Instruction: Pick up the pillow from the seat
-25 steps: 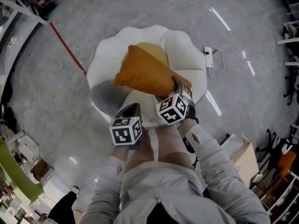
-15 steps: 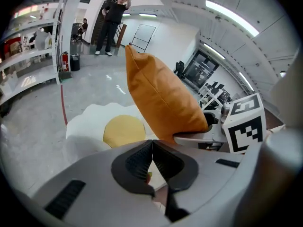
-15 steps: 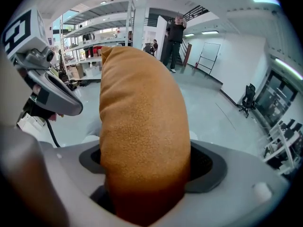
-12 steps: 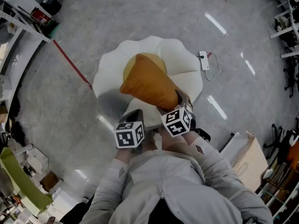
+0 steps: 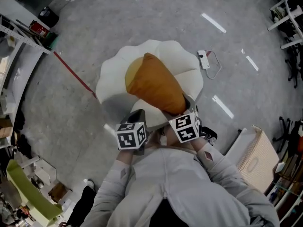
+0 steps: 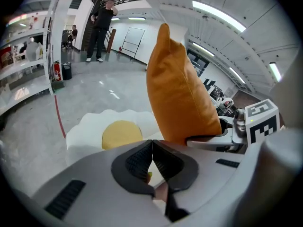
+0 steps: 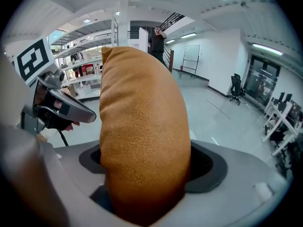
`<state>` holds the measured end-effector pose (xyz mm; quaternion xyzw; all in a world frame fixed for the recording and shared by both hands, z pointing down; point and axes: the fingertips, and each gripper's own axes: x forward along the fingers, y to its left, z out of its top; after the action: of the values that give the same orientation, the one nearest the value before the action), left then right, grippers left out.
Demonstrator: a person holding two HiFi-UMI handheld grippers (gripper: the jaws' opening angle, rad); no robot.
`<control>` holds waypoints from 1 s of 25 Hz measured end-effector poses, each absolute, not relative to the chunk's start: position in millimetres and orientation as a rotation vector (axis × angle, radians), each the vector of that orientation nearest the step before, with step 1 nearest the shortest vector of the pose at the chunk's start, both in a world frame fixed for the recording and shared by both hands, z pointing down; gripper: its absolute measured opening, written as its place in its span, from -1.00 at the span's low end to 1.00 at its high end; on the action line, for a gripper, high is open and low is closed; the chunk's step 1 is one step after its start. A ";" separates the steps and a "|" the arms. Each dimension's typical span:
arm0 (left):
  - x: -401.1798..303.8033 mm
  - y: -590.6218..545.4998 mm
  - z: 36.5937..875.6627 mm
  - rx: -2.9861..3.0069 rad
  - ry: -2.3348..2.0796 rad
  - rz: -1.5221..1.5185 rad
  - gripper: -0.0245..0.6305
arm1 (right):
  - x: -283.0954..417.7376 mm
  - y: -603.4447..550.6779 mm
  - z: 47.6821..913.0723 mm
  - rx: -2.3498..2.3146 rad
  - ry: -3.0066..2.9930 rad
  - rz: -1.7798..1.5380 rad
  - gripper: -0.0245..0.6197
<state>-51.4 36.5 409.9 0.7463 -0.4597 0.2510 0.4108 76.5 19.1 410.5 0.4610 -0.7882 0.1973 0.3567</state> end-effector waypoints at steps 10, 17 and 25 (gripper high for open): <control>-45.3 44.1 398.2 1.940 -1.140 0.642 -0.91 | 92.2 32.9 385.5 1.336 -2.087 0.583 0.39; -45.5 48.8 398.8 1.935 -1.149 0.630 -0.91 | 99.0 40.0 385.9 1.357 -2.082 0.584 0.39; -45.7 52.2 394.3 1.943 -1.157 0.632 -0.91 | 96.5 42.4 379.2 1.350 -2.095 0.579 0.39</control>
<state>-45.7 52.2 394.3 0.7633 -0.4546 0.2482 0.3862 96.5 42.4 379.2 0.5055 -0.7841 0.2168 0.2875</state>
